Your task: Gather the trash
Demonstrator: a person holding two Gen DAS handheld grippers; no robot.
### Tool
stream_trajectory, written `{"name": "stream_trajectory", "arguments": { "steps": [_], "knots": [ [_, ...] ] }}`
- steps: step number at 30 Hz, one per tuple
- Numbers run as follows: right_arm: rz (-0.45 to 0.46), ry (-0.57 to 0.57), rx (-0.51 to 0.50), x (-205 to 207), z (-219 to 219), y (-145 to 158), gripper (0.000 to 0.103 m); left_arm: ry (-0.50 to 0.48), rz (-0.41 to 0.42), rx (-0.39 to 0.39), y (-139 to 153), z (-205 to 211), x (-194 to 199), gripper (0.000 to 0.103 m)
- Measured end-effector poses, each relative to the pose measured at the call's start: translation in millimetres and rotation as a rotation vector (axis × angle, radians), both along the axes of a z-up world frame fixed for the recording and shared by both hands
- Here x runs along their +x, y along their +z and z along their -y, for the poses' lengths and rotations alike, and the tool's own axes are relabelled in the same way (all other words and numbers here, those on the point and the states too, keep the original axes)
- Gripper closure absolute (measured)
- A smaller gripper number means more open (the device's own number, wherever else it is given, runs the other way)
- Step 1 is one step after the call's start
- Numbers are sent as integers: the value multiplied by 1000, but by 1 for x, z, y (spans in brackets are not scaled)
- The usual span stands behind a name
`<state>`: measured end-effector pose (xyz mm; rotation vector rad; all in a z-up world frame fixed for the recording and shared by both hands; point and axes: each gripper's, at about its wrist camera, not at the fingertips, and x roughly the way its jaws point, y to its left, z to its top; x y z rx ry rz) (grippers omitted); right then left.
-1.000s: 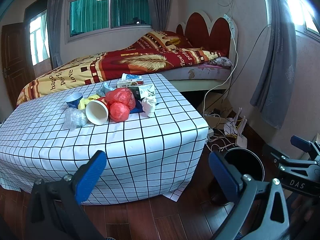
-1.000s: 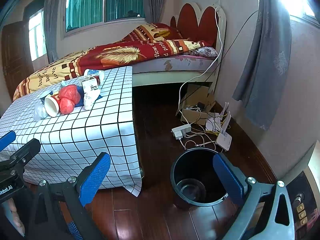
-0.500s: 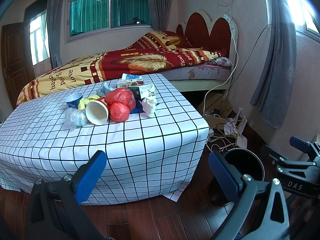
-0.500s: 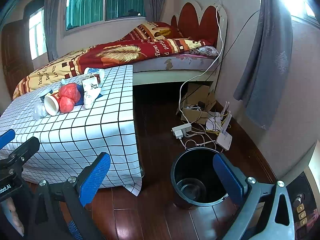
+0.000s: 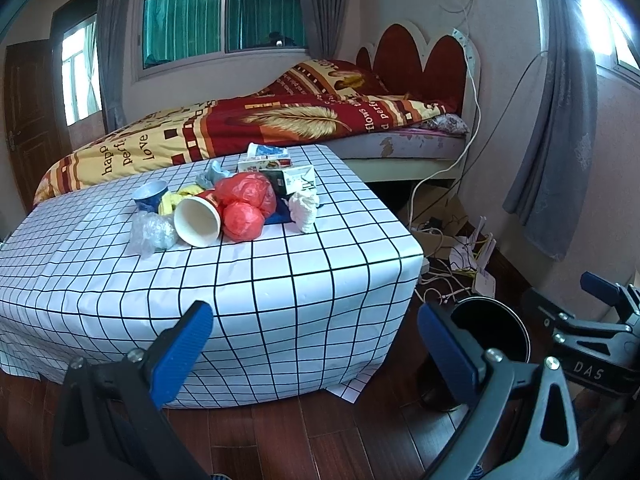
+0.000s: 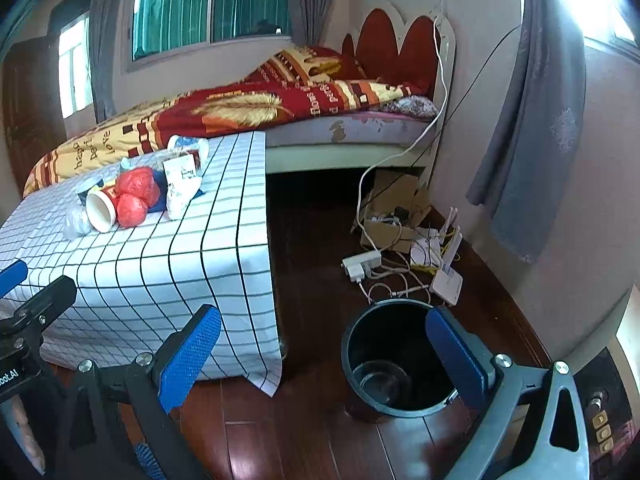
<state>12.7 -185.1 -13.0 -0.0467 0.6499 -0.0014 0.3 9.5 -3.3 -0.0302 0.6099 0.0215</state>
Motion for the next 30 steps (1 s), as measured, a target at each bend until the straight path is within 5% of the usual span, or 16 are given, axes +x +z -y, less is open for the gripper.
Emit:
{"name": "stream_trajectory", "arguments": {
  "steps": [6, 10, 18, 24, 30],
  "knots": [
    [67, 83, 35, 0, -8, 3, 0, 1, 9, -64, -2, -16, 2, 0],
    [-12, 122, 23, 15, -19, -1, 0, 30, -8, -77, -8, -34, 10, 0],
    [-5, 230, 41, 50, -59, 0, 0, 135, -15, -50, -19, -80, 25, 1],
    [-26, 306, 27, 85, -90, -4, 0, 174, -12, -50, -23, -111, 50, 14],
    [-39, 342, 93, 123, -110, -10, 0, 198, -20, -74, -31, -130, 82, 16]
  ]
}}
